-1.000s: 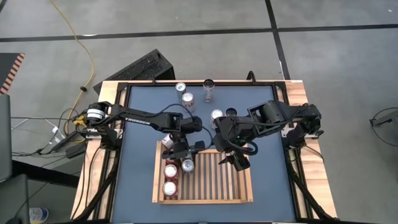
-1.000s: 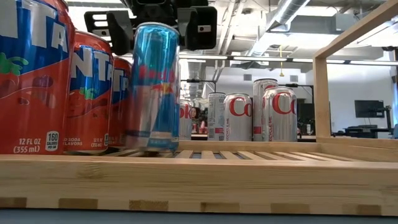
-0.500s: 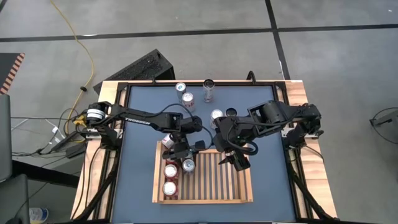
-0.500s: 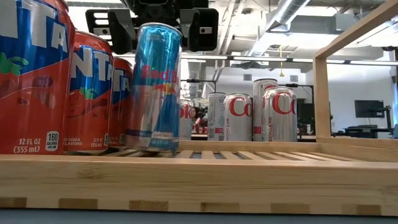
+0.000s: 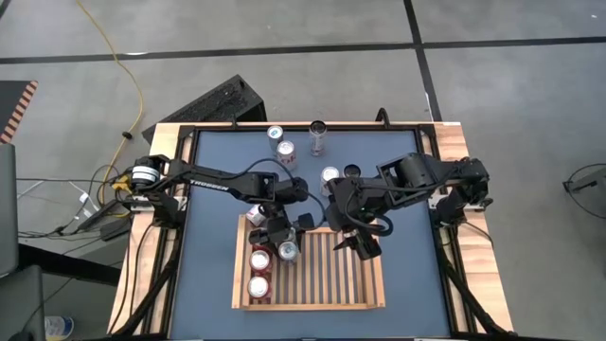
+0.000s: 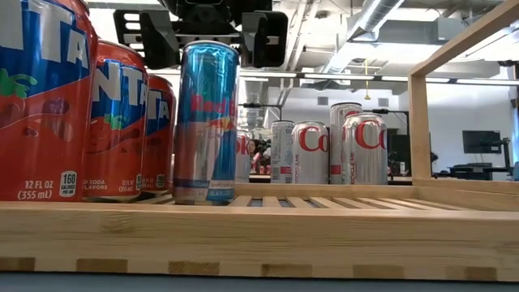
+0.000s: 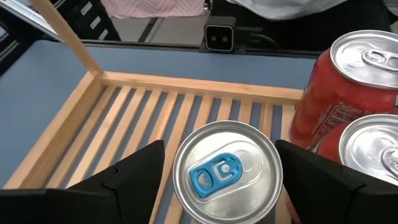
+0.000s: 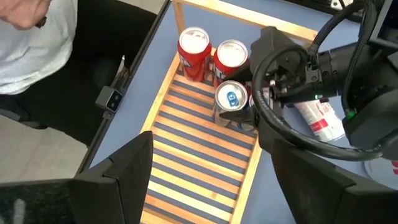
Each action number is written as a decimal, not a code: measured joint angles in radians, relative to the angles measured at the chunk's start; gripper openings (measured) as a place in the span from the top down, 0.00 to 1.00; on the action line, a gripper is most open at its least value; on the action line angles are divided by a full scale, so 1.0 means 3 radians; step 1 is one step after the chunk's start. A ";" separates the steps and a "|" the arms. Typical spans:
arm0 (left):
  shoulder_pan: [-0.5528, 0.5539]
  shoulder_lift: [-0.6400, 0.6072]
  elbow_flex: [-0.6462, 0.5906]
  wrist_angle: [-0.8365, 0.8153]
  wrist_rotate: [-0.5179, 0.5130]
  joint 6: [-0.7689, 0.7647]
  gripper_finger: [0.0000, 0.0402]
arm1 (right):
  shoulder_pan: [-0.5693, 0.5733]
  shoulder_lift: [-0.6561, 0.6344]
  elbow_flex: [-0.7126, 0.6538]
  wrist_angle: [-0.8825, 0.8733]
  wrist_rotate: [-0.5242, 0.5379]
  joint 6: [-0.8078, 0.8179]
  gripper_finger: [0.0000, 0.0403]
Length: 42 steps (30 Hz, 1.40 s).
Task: Place canned beverage on shelf
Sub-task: Put the left blue soda can on the shelf aligned with the other blue soda can, then adjust the blue soda can on the shelf
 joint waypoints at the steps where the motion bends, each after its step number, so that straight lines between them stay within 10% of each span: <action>1: 0.0005 -0.0005 0.0005 -0.0016 -0.0013 -0.0001 0.27 | 0.0000 0.0000 0.0000 -0.0019 0.0000 -0.0001 0.23; 13: -0.0015 -0.0100 0.0415 -0.0615 -0.0359 0.0010 0.27 | 0.0000 0.0000 0.0000 -0.0175 0.0033 0.0014 0.23; 25: -0.0252 -0.0566 0.0934 -0.1318 -0.1045 -0.0423 0.27 | 0.0261 -0.0415 -0.0729 -0.0178 0.1030 0.0910 0.23; 34: -0.0661 -0.1904 0.0868 -0.0900 -0.1634 -0.1528 0.27 | 0.0703 -0.1122 -0.3218 0.2768 0.1388 0.1144 0.23; 42: -0.1542 -0.2428 0.0816 -0.0572 -0.2663 -0.1896 0.27 | 0.0634 -0.0858 -0.3915 0.3854 0.1430 0.1502 0.27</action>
